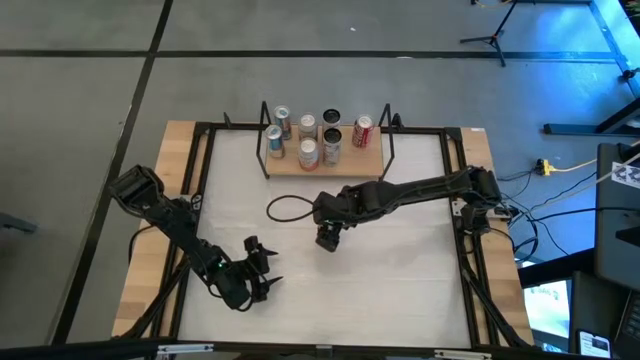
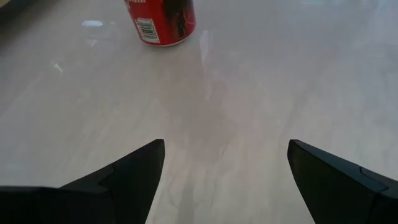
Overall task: Place canned beverage on shelf
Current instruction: Put the red soda can aligned with the other red white soda can on the shelf
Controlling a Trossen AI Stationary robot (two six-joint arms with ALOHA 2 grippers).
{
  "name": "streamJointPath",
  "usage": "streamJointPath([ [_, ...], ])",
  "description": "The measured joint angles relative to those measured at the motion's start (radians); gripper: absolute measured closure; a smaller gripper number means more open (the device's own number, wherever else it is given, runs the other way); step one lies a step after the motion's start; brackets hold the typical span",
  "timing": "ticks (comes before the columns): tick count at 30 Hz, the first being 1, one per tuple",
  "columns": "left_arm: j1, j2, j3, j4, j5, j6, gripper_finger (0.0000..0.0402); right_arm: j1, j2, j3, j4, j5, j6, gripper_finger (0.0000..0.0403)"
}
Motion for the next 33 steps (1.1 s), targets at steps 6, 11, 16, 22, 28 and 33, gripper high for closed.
streamJointPath([
  [6,0.000,0.000,0.000,0.000,0.000,0.000,0.0072,0.000,0.010,-0.001,0.005,-0.006,-0.010,0.0063],
  [11,0.000,0.000,0.000,-0.001,0.000,0.000,0.0072,0.000,0.042,-0.001,0.015,-0.026,-0.011,0.0063],
  [16,0.000,0.000,0.000,-0.003,0.000,0.001,0.0072,0.000,0.076,-0.001,0.017,-0.068,-0.012,0.0063],
  [22,0.000,0.000,0.000,-0.004,0.000,0.001,0.0072,0.000,0.099,-0.001,0.009,-0.069,-0.012,0.0063],
  [28,0.000,0.000,0.000,-0.003,0.000,0.001,0.0072,0.000,0.099,0.000,0.007,-0.070,-0.010,0.0089],
  [33,0.000,0.000,0.000,-0.003,0.000,0.001,0.0072,0.000,0.099,0.002,0.008,-0.074,-0.015,0.0114],
])
